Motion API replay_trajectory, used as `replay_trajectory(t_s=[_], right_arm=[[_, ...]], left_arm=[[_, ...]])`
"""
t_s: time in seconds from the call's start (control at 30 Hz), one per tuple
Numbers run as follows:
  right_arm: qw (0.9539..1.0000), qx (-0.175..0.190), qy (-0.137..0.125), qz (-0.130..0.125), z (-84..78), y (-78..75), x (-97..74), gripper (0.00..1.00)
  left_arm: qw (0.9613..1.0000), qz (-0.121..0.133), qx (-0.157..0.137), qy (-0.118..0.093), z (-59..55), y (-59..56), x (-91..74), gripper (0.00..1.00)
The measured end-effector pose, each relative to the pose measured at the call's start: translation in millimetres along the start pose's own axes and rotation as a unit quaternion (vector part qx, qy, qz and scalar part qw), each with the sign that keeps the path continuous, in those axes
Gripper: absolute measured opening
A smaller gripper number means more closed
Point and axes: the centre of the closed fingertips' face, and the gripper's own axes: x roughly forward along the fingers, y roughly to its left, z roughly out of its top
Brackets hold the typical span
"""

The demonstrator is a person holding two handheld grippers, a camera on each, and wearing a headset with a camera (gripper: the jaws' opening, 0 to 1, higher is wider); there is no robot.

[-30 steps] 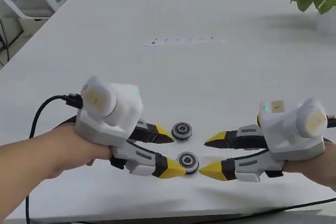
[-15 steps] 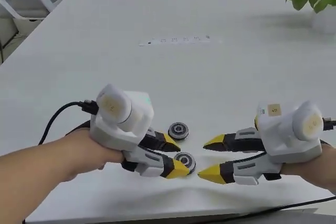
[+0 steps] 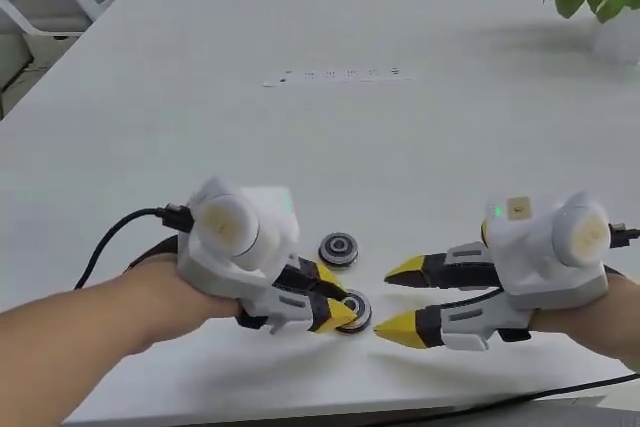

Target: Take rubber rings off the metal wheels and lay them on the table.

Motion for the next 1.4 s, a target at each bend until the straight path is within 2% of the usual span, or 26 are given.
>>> replay_trajectory(t_s=[0.07,0.33,0.7,0.8,1.23,1.4], right_arm=[[1.0000,0.000,0.002,0.002,-0.3,1.1,2.9,0.34],[0.9999,0.001,0.000,0.012,2.9,3.8,13.9,0.33],[0.9997,0.010,0.008,0.022,-2.7,5.9,28.1,0.29],[0.9996,0.018,0.008,0.020,-3.2,5.4,28.3,0.27],[0.9998,0.009,0.006,0.014,-2.3,7.5,23.4,0.23],[0.9996,0.024,0.001,0.013,-3.8,6.6,20.7,0.21]], left_arm=[[1.0000,0.002,0.007,0.000,-0.2,-0.1,0.3,0.08],[0.9999,0.005,0.005,-0.007,0.0,0.9,-0.2,0.08],[0.9999,0.008,0.000,-0.015,0.5,1.4,-0.3,0.07],[0.9998,0.009,-0.001,-0.015,0.5,1.4,-0.3,0.07],[0.9998,0.011,0.000,-0.017,0.7,1.4,-0.4,0.07],[0.9998,0.011,-0.001,-0.018,0.8,1.4,-0.4,0.07]])
